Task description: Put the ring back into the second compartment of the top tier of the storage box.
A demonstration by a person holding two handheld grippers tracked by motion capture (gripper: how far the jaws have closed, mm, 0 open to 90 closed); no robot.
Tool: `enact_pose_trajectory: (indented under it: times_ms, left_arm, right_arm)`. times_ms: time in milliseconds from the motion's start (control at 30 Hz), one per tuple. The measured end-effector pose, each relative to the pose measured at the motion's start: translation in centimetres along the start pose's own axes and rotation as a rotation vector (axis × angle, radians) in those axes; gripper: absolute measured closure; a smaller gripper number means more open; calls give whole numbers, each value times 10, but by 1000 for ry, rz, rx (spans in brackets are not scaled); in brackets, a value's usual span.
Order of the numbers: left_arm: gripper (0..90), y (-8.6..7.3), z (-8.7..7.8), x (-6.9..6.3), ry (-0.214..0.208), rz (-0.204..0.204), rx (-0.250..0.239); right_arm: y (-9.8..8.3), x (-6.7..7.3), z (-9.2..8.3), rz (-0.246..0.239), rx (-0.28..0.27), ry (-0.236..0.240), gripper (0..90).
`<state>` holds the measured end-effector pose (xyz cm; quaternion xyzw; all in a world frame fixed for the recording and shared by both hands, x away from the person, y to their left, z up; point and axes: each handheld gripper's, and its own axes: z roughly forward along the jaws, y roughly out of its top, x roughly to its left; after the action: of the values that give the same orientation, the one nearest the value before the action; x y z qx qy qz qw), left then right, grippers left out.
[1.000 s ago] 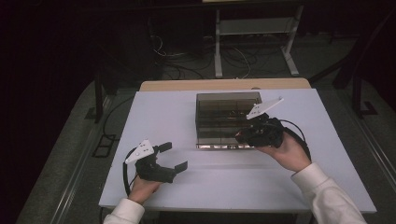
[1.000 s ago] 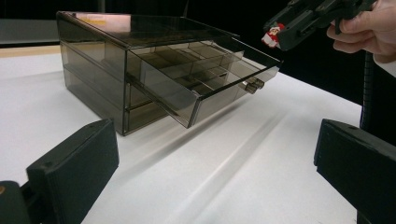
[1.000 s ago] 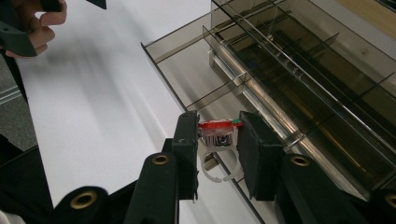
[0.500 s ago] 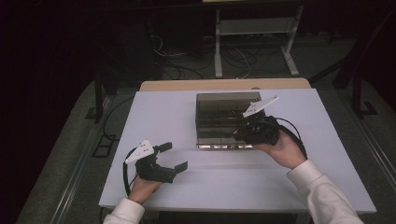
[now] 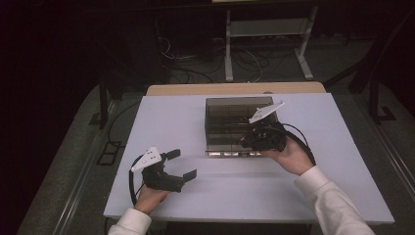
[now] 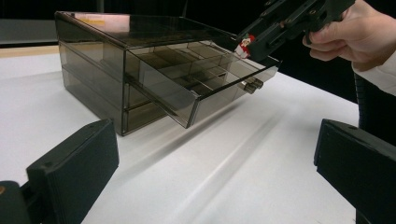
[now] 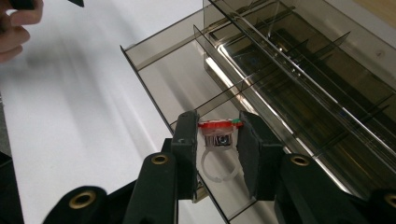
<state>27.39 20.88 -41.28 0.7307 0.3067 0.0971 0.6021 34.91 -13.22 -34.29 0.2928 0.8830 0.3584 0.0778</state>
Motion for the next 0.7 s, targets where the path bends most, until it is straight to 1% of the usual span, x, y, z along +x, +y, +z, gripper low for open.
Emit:
enact_pose_trajectory:
  times_ms: [400,467,700]
  left_arm:
    - [0,0,0,0,0,0,0]
    - [0,0,0,0,0,-1,-1]
    - [0,0,0,0,1,2,1]
  right_arm:
    - [1,-2,17,0,27,-5,681]
    - [1,-3,20,-3,31,-9,681]
    - [1,-9,27,10,45,-22,680]
